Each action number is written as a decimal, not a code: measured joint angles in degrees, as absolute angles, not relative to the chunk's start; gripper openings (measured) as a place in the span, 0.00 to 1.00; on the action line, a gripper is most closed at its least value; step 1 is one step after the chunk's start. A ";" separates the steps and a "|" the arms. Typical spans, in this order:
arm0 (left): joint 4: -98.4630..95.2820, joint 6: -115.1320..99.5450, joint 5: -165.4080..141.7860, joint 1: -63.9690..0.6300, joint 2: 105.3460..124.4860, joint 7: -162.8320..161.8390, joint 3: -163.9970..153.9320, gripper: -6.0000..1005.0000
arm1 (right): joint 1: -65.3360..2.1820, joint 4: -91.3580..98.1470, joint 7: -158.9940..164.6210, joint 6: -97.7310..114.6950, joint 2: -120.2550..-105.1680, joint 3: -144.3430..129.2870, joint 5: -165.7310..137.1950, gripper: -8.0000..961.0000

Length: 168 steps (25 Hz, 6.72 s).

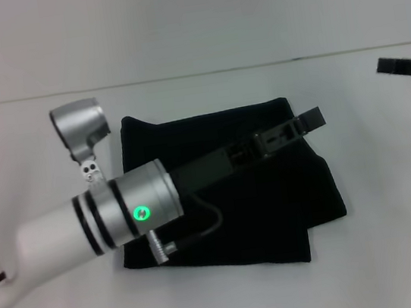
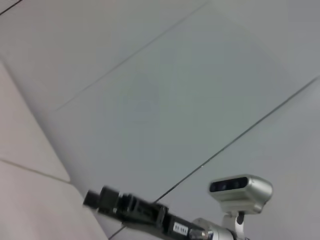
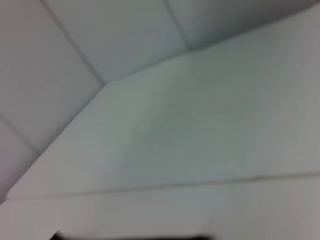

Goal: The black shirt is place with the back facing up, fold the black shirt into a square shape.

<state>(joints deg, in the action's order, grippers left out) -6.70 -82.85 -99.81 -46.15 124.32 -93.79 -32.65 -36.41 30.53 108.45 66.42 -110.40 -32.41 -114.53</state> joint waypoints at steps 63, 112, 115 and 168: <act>-32.77 -90.96 -112.76 -32.96 121.02 -80.77 -39.29 0.94 | -44.51 19.37 128.35 63.39 -116.02 -51.50 -117.39 0.71; -32.56 -93.53 -111.49 -32.93 120.89 -85.07 -34.71 0.94 | -44.61 29.75 127.00 69.37 -112.82 -50.37 -115.19 0.13; -32.51 -93.52 -111.15 -32.93 121.00 -85.11 -34.72 0.94 | -43.51 29.44 127.00 69.14 -112.81 -50.42 -116.00 0.14; -21.12 -34.99 -115.68 -47.69 121.81 -111.22 -46.31 0.94 | -43.29 27.96 130.38 63.96 -111.53 -46.68 -119.03 0.63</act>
<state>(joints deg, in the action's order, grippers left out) -21.12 -34.99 -115.68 -47.69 121.81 -111.22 -46.31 -43.29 27.96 130.38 63.96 -111.53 -46.68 -119.03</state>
